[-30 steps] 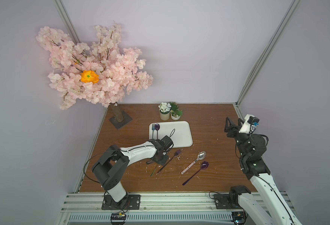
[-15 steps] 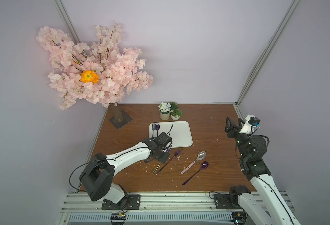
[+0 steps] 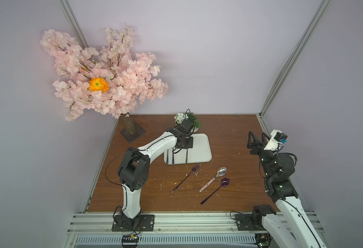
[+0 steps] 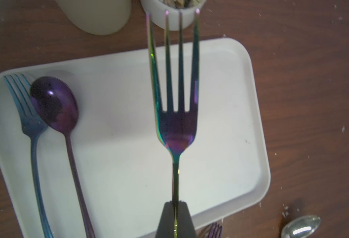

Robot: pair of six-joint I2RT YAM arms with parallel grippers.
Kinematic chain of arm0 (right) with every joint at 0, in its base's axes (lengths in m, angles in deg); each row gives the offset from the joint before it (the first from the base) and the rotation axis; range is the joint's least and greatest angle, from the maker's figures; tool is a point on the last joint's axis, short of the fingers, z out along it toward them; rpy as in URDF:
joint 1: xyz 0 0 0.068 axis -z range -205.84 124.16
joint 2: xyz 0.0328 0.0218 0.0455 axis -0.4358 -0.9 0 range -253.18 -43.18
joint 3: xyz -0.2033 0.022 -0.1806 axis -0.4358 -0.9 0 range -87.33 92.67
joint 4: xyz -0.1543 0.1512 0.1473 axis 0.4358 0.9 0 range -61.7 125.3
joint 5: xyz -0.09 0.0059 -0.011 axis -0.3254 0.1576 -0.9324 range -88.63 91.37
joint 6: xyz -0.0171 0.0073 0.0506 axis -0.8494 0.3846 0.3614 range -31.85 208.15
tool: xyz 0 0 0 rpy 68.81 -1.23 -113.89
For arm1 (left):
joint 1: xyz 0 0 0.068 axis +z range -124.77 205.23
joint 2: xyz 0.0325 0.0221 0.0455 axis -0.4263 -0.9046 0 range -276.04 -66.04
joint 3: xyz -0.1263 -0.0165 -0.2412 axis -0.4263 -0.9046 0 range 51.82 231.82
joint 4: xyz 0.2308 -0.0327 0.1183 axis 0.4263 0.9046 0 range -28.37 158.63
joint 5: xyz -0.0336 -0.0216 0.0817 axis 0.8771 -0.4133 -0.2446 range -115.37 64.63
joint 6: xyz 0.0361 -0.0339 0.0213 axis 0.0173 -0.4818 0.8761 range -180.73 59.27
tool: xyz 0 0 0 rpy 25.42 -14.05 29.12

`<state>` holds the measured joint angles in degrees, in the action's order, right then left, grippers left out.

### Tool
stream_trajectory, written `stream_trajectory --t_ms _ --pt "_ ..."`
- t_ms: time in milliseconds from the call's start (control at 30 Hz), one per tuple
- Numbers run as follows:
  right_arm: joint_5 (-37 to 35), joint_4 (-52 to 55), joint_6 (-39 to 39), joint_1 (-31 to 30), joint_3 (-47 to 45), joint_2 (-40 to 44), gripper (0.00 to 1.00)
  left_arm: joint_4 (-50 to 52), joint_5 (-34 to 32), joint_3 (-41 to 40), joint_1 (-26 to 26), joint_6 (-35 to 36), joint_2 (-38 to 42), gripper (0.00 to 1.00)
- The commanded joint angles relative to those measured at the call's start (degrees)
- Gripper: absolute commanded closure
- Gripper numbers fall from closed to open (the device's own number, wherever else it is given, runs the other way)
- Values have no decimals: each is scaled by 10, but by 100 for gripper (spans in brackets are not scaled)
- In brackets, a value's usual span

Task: Set the spoon and fork side by side
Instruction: Place the fork on the tray.

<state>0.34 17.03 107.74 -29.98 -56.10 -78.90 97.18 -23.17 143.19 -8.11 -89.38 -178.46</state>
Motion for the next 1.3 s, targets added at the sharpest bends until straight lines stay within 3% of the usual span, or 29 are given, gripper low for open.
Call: stream_trajectory --t_ms 0,433,1267 --pt "16 -20 8 0 -19 17 28 15 20 21 11 -55 -20 100" --pt "35 -21 1 0 -30 46 27 51 24 70 26 -47 -100 100" --pt "23 -17 -3 0 -36 54 27 65 24 93 60 -25 -144 100"
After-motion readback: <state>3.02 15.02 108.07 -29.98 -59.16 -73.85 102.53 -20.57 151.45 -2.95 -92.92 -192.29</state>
